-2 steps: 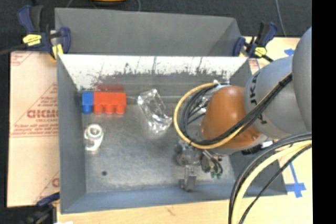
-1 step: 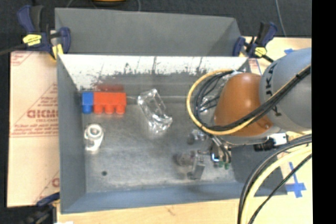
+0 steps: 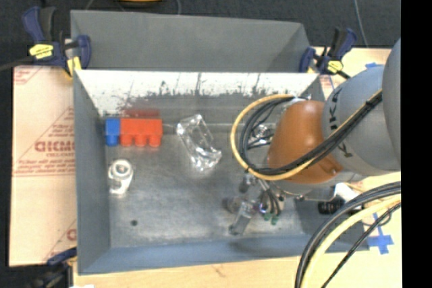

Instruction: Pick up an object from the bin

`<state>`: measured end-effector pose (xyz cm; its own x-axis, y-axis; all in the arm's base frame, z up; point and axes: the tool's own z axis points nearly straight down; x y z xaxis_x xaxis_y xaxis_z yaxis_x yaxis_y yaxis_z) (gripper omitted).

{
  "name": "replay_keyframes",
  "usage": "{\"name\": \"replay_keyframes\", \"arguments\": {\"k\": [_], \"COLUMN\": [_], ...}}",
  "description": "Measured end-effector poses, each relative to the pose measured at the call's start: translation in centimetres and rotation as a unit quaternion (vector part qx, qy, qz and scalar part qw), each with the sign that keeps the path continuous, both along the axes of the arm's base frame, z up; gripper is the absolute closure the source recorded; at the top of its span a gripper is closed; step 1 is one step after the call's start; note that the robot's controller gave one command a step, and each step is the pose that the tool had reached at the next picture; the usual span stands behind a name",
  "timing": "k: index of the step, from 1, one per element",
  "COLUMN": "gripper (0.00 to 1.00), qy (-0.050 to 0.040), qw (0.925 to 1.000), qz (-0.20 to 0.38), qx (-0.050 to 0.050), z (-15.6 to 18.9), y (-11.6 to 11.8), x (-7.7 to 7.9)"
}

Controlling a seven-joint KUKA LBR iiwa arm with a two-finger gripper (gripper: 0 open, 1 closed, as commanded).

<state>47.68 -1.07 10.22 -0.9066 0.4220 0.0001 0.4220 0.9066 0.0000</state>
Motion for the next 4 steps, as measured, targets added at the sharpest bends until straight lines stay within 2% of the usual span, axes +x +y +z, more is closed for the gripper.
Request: {"name": "replay_keyframes", "arguments": {"k": [1, 2, 3, 4], "gripper": [0.00, 0.00, 1.00, 1.00], "qy": [0.0013, 0.0011, 0.0008, -0.0043], "qw": [0.9976, 0.9976, 0.9976, 0.9978], "qz": [-0.069, -0.069, -0.069, -0.066], "qx": [0.000, 0.000, 0.000, 0.000], "z": [-3.3, -3.3, -3.3, 4.1], "y": [0.0, -0.1, -0.1, -0.2], "x": [-0.4, -0.4, -0.4, -0.2]}}
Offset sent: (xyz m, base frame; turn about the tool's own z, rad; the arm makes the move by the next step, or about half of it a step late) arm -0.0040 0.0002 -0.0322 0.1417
